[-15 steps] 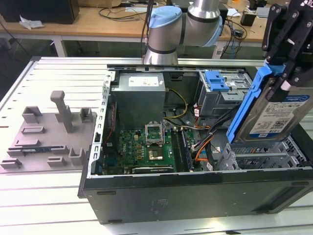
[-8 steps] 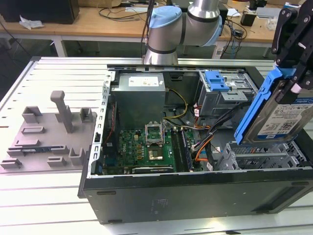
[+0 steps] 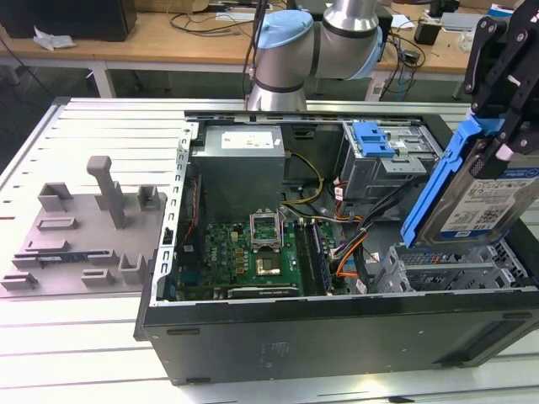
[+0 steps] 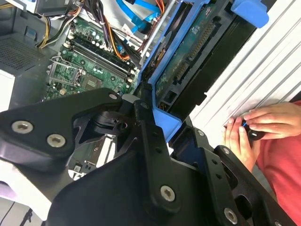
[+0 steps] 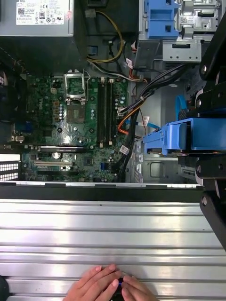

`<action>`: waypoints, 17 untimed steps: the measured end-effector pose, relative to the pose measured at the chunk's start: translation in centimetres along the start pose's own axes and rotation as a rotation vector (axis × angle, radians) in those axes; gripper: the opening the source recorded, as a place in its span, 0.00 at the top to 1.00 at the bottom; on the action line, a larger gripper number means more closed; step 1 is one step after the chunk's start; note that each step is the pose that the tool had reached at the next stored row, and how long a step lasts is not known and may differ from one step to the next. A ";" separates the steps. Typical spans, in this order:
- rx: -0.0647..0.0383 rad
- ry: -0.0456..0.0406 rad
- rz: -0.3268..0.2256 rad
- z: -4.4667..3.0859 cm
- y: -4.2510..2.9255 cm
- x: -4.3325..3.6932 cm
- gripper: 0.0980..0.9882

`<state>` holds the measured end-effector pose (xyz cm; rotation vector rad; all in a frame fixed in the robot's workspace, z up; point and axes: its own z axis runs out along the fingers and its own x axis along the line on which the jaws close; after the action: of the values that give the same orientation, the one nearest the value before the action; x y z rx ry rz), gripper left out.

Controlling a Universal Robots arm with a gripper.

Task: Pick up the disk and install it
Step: 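Insert the disk into the insertion slot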

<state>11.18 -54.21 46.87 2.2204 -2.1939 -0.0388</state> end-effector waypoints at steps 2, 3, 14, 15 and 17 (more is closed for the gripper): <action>0.000 0.0001 0.000 0.18 -0.01 0.00 0.70; 0.000 0.0002 0.000 0.41 -0.01 -0.01 0.70; 0.000 0.0000 0.000 1.10 -0.15 0.02 0.70; 0.000 0.0001 0.000 1.15 -0.15 0.02 0.70; 0.000 0.0000 0.001 1.26 -0.17 0.03 0.70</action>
<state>11.31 -54.23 45.61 2.2194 -2.1950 -0.0387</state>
